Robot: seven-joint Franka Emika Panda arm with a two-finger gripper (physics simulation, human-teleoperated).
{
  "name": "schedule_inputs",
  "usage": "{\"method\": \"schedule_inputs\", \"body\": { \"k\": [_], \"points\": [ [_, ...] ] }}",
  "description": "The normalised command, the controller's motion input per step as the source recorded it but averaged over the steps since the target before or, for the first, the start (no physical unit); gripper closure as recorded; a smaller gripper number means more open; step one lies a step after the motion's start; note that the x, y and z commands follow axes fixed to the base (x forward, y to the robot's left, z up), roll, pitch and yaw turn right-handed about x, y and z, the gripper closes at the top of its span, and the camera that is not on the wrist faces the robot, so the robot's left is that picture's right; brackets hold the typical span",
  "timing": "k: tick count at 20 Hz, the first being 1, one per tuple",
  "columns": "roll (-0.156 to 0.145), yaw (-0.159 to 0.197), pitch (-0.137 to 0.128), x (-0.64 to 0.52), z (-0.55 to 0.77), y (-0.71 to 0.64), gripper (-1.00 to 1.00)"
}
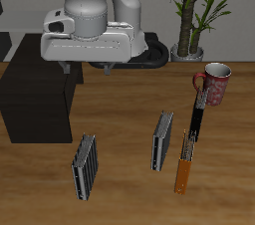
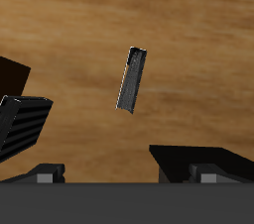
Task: Place the right striped book upright on top of the shelf and place the red mug on top of the shelf
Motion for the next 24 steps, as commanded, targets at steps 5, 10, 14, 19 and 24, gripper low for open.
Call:
{"method": "schedule_inputs", "body": {
  "k": [5, 10, 14, 19, 24],
  "points": [
    [0.011, 0.017, 0.005, 0.32, -0.16, 0.01, -1.00],
    [-0.009, 0.003, 0.002, 0.27, -0.18, -0.02, -1.00],
    [0.003, -0.037, 0.011, 0.24, -0.20, -0.11, -1.00],
    [-0.006, -0.025, 0.002, 0.16, -0.21, -0.16, -1.00],
    [0.008, 0.023, -0.060, 0.11, -0.31, -0.01, -1.00]
  ]
}}
